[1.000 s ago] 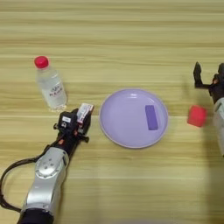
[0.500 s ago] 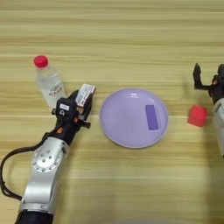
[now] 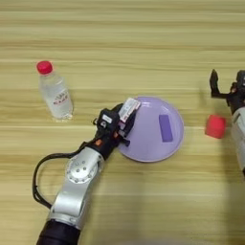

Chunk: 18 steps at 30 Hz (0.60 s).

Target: Move the objects on the table

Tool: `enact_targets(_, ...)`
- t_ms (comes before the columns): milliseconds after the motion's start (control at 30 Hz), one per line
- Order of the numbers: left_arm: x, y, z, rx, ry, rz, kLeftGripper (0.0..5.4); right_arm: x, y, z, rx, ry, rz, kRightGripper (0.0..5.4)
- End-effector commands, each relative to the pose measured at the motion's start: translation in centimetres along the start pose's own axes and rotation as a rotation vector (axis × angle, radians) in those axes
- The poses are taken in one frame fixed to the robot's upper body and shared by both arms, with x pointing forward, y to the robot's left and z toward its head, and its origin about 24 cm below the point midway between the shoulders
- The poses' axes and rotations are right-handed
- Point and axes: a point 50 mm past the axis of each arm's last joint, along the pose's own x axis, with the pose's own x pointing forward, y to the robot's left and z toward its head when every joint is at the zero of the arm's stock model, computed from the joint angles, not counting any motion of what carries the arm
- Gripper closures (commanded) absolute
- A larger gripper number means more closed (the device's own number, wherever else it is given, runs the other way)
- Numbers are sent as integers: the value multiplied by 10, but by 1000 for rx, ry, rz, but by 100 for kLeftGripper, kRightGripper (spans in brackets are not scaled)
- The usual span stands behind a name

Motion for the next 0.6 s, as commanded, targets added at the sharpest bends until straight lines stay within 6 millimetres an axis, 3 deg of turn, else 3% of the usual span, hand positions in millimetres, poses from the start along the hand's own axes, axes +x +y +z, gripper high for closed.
enact_targets(33,7,-2,-10,5,37,-15,340,1,3,4,5,-23,-6,0)
enact_targets(367,9,-1,-16,13,50,-6,340,0,4,5,6,-24,-6,0)
enact_targets(400,9,-1,-16,19,51,-5,312,0,4,5,6,-24,-6,0)
enact_targets(600,9,0,-16,31,51,-2,260,0,5,4,5,-22,-4,0)
